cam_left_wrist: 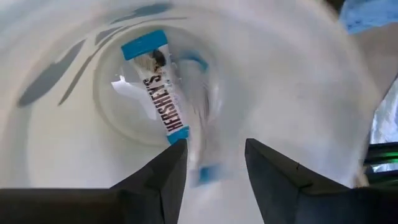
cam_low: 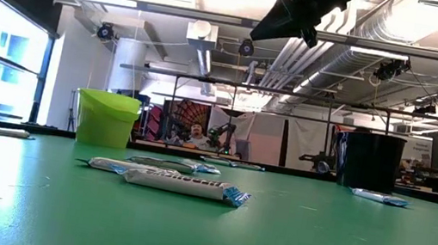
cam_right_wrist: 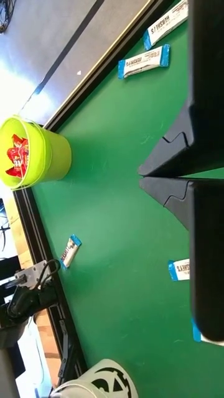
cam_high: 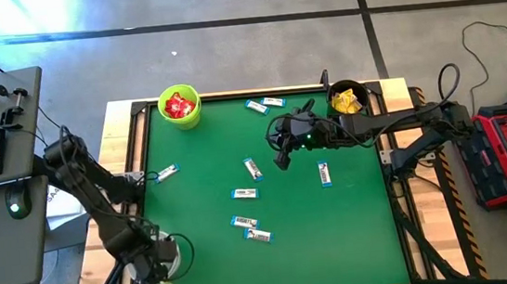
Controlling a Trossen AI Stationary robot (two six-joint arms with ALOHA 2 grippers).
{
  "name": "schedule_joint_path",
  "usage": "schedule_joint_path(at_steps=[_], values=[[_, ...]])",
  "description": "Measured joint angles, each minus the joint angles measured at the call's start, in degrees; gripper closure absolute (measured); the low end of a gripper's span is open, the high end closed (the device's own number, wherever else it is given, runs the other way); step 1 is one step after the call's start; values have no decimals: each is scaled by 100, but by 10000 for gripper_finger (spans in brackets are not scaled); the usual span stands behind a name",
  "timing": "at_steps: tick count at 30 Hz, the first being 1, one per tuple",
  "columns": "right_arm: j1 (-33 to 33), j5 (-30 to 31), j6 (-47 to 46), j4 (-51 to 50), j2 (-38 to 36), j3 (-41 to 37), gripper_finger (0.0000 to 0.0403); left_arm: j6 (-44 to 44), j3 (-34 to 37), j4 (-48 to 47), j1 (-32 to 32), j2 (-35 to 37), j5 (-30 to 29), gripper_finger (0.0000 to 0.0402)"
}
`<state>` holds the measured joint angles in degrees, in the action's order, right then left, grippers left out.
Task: Sort candy by brand, put in halloween buckets
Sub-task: Put the white chocolate into the white bucket
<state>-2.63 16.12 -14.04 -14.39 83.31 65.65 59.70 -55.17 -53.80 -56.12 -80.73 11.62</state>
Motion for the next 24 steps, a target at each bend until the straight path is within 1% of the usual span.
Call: schedule_joint_path(at_steps=[7,11,14,18,24], values=[[0,0,104,0,0,0,403,-302,-558,-258,0,0,-5,245],[0,0,104,2,0,0,403,-389,-938,-296,0,2,-3,254],[0,0,133,2,0,0,403,-301,-1234,-483,23,33,17,264],[0,1,251,2,0,0,403,42,-1449,-626,146,312,-39,281],[0,2,251,4,0,0,403,484,-1470,-665,525,992,-307,307]])
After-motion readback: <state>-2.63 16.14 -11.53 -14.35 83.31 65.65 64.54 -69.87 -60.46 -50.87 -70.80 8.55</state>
